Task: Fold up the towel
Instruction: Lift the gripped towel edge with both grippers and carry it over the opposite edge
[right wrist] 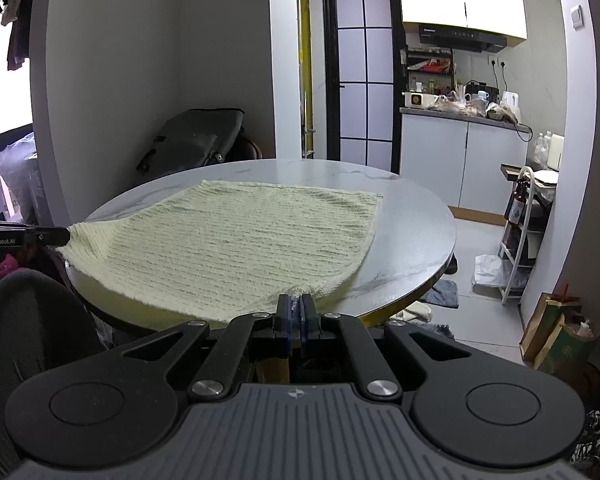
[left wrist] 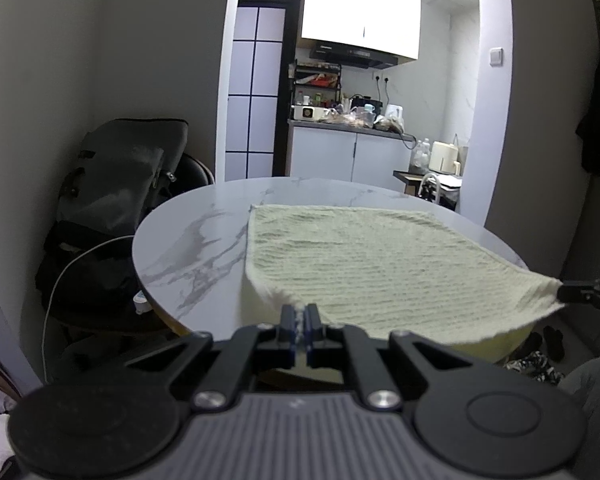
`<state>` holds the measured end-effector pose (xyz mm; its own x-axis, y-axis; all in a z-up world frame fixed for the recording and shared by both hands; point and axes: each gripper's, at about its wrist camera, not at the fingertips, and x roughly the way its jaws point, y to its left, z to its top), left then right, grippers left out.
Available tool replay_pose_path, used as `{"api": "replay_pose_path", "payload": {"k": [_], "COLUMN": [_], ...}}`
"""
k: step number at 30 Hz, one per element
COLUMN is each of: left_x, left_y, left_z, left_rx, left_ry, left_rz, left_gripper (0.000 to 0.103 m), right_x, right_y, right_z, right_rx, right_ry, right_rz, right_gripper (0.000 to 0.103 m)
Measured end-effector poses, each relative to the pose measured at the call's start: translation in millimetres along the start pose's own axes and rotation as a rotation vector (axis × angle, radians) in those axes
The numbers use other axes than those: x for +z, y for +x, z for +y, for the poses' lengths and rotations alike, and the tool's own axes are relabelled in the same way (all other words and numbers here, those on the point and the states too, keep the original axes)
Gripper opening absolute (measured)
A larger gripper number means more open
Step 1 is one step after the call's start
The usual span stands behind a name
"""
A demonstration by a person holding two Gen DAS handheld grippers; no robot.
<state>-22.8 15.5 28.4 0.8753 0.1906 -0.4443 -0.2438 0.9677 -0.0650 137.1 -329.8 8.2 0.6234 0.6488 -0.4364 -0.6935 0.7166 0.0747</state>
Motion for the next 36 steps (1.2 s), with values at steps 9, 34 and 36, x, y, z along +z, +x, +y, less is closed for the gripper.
{"api": "replay_pose_path", "payload": {"k": [9, 34, 36], "left_x": [15, 72, 74], "left_y": [8, 44, 45], "left_z": [5, 12, 14], "left_rx": [-0.007, -0.006, -0.003], "left_ry": [-0.014, -0.041, -0.048], "left_rz": [-0.033, -0.167, -0.176], "left_gripper": [0.005, 0.005, 0.005], "right_x": [9, 65, 69], "right_y": [11, 34, 36], "right_z": [1, -11, -12], "right_rx": [0.007, -0.008, -0.011], "right_ry": [-0.016, -0.035, -0.039], "right_rz": [-0.014, -0.148, -0.161], "right_gripper": [0.004, 0.004, 0.004]}}
